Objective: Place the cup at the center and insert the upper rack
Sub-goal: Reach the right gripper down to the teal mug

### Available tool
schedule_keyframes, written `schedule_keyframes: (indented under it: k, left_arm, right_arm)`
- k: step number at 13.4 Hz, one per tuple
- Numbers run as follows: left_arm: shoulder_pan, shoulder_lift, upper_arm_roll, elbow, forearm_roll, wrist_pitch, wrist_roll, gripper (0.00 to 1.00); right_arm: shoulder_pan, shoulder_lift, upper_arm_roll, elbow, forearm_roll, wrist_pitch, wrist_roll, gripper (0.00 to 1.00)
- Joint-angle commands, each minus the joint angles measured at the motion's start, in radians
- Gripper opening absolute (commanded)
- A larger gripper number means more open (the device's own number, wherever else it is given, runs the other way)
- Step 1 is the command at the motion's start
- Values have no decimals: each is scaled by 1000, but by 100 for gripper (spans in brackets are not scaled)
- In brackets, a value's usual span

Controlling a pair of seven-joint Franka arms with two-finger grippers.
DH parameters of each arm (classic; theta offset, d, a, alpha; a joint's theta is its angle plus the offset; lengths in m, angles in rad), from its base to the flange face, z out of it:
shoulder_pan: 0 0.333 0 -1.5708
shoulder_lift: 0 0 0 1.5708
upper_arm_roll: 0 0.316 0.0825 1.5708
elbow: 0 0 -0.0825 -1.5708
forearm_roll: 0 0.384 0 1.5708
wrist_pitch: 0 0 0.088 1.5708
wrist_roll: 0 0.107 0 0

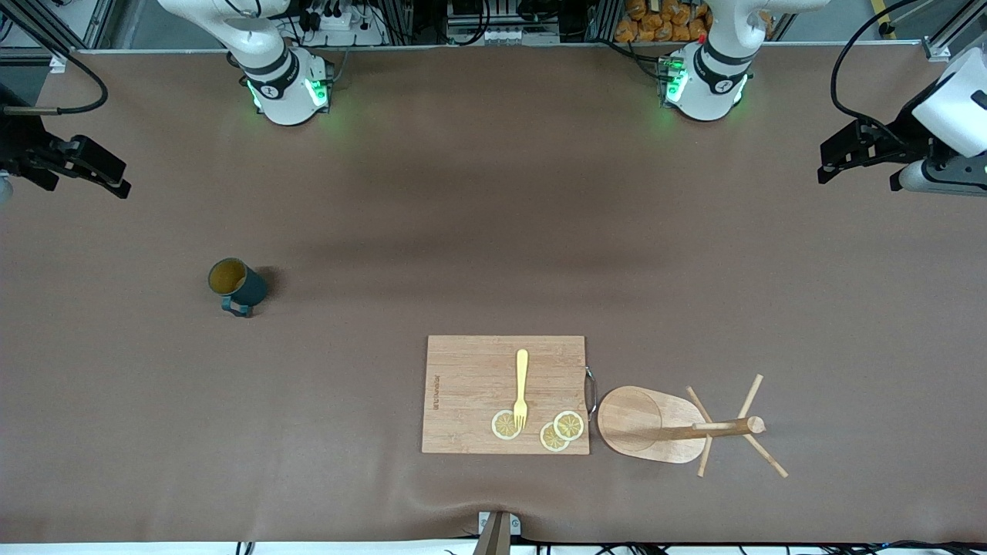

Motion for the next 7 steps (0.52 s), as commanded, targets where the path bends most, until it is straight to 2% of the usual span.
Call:
schedule_keyframes:
  k: [1,5,7]
  left_arm:
    - [1,4,-3,12,17,-4,10,100]
    - [4,4,-3,15,15,-4,16,100]
    - [-7,7,-3,15,23,-4,15,100]
  right_arm:
    - [-2,-19,-2,-27,4,14,-16,100]
    - [1,3,-1,-41,4,16,-13,100]
    - [-3,3,-1,-112,4,77,-13,100]
